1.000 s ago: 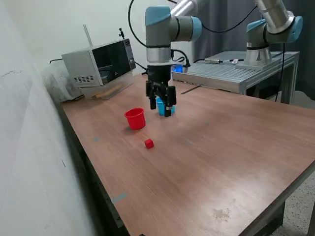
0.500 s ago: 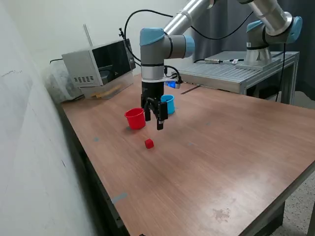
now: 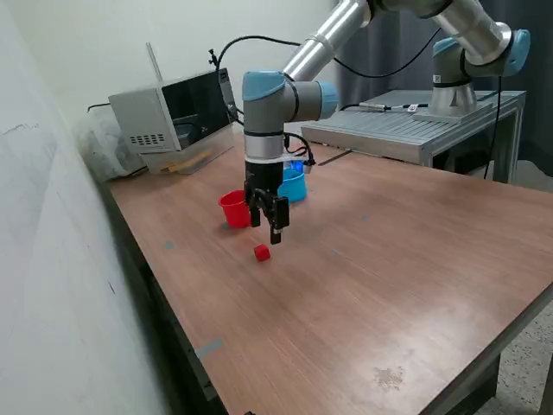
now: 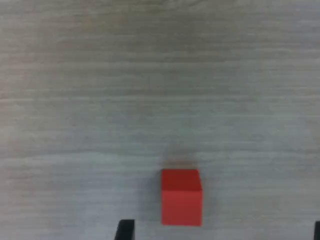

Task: Place red objects in the red bin, and blue objects in the blue bin.

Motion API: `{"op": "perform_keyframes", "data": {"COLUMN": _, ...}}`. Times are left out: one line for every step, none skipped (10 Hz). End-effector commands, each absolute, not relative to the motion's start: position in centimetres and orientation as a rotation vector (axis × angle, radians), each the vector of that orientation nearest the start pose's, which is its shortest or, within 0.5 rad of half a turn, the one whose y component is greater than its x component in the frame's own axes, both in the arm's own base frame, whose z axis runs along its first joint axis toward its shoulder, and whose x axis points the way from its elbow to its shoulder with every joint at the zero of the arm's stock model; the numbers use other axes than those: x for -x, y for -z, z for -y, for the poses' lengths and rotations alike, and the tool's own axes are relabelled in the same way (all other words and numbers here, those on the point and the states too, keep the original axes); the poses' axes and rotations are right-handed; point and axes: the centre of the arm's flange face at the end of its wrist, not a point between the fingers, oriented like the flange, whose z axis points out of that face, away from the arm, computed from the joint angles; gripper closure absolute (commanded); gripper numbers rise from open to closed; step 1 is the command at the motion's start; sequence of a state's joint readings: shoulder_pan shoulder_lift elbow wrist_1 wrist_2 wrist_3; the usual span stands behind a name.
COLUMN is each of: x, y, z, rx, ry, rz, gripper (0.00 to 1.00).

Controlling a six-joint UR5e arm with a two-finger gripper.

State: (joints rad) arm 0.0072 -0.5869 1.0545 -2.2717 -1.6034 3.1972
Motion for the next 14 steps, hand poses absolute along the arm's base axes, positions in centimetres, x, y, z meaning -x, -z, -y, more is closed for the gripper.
{"op": "perform_keyframes", "data": {"x": 82.8, "y": -13.4, "z": 12.4, "rx": 2.236, "ry": -0.301, "rz": -2.387, "gripper": 0.0}}
{"op": "perform_keyframes", "data": {"x": 83.0, "y": -13.0, "z": 11.6, "rx": 2.225, "ry": -0.298, "rz": -2.393, "gripper": 0.0}}
{"op": "perform_keyframes", "data": {"x": 83.1, "y": -12.8, "z": 11.3, "rx": 2.223, "ry": -0.299, "rz": -2.395, "gripper": 0.0}}
{"op": "perform_keyframes", "data": {"x": 83.0, "y": -12.7, "z": 11.3, "rx": 2.224, "ry": -0.303, "rz": -2.396, "gripper": 0.0}}
{"op": "perform_keyframes", "data": {"x": 83.1, "y": -12.6, "z": 11.2, "rx": 2.223, "ry": -0.306, "rz": -2.399, "gripper": 0.0}}
{"op": "perform_keyframes", "data": {"x": 83.1, "y": -12.2, "z": 11.2, "rx": 2.221, "ry": -0.301, "rz": -2.397, "gripper": 0.0}}
{"op": "perform_keyframes", "data": {"x": 83.1, "y": -11.8, "z": 11.3, "rx": 2.222, "ry": -0.295, "rz": -2.393, "gripper": 0.0}}
{"op": "perform_keyframes", "data": {"x": 83.1, "y": -11.5, "z": 11.3, "rx": 2.222, "ry": -0.297, "rz": -2.394, "gripper": 0.0}}
{"op": "perform_keyframes", "data": {"x": 83.1, "y": -11.4, "z": 11.3, "rx": 2.223, "ry": -0.299, "rz": -2.395, "gripper": 0.0}}
{"op": "perform_keyframes", "data": {"x": 83.3, "y": -11.7, "z": 11.2, "rx": 2.22, "ry": -0.32, "rz": -2.395, "gripper": 1.0}}
{"op": "perform_keyframes", "data": {"x": 83.4, "y": -11.8, "z": 11.0, "rx": 2.202, "ry": -0.354, "rz": -2.387, "gripper": 1.0}}
{"op": "perform_keyframes", "data": {"x": 83.4, "y": -11.8, "z": 11.0, "rx": 2.201, "ry": -0.356, "rz": -2.386, "gripper": 1.0}}
{"op": "perform_keyframes", "data": {"x": 83.4, "y": -11.8, "z": 11.0, "rx": 2.204, "ry": -0.354, "rz": -2.385, "gripper": 1.0}}
{"op": "perform_keyframes", "data": {"x": 83.3, "y": -11.8, "z": 11.0, "rx": 2.203, "ry": -0.352, "rz": -2.384, "gripper": 1.0}}
